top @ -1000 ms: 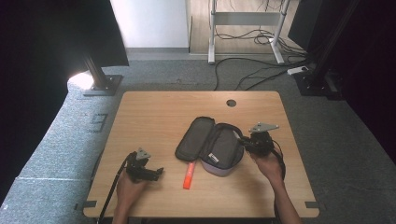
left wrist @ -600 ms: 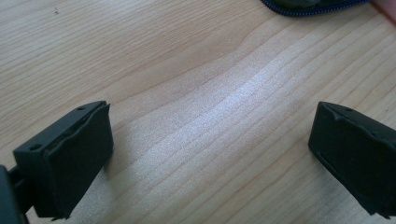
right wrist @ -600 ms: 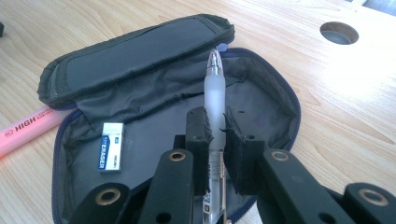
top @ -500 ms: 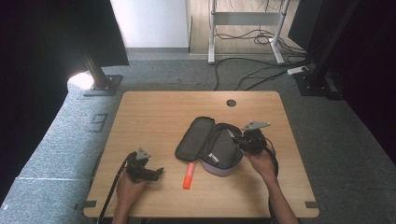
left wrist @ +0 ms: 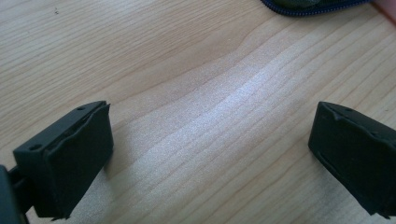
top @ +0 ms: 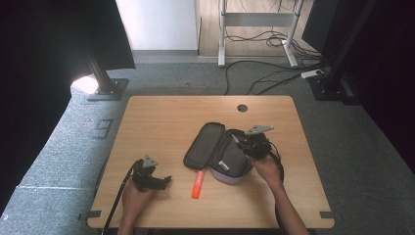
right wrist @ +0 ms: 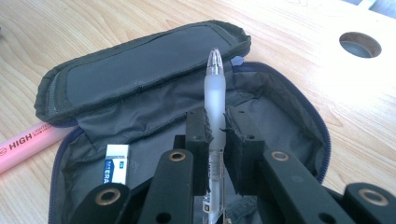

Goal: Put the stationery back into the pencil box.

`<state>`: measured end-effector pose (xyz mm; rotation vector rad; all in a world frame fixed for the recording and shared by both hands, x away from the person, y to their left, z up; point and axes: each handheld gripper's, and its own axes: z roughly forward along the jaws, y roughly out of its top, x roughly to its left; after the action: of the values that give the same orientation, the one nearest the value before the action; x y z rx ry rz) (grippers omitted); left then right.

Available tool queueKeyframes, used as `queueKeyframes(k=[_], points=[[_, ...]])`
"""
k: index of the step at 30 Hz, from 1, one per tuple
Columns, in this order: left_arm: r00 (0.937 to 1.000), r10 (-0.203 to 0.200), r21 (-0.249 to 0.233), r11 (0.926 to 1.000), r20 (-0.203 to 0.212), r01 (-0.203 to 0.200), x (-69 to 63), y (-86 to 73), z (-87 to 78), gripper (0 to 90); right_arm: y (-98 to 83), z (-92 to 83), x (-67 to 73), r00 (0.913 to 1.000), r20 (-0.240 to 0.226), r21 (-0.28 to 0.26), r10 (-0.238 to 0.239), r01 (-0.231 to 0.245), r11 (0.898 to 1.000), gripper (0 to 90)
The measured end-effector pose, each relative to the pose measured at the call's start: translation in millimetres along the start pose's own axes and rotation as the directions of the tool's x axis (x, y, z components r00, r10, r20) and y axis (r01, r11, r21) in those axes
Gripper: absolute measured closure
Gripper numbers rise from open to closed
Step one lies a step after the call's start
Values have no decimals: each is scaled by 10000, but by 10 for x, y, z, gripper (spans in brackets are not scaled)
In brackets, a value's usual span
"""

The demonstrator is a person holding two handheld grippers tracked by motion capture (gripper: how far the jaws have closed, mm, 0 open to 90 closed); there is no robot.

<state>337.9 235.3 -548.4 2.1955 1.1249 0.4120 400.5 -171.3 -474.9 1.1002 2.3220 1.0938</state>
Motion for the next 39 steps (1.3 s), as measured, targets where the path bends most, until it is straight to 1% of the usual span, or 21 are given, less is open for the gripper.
queueKeyframes(k=[9, 13, 17, 25, 30, 35, 39], points=[[10000, 4, -1, 10000, -1, -4, 0, 0, 0, 0, -14, 106, 53, 10000, -50, -4, -54, 54, 10000, 783], [10000, 7, -4, 10000, 12, -7, 1, 0, 0, 0, -23, 172, 77, 9998, -155, 63, -131, 132, 9999, 783], [10000, 7, -5, 10000, 11, -7, 1, 0, 0, 0, -45, 231, 114, 9997, -140, 147, -202, 204, 9997, 783], [10000, 7, -1, 10000, 3, -7, 0, 0, 0, 0, -68, 317, 140, 9998, -120, 81, -158, 159, 9998, 783], [10000, 7, -5, 10000, 12, -7, 1, 0, 0, 0, -73, 382, 150, 9996, -167, 167, -228, 231, 9996, 783], [10000, 7, -2, 10000, 4, -7, 0, 0, 0, 0, -96, 446, 164, 9996, -228, 239, -170, 175, 9996, 782], [10000, 6, -6, 10000, 13, -6, 1, 0, 0, 0, -107, 495, 177, 9993, -276, 417, -245, 256, 9988, 780]])
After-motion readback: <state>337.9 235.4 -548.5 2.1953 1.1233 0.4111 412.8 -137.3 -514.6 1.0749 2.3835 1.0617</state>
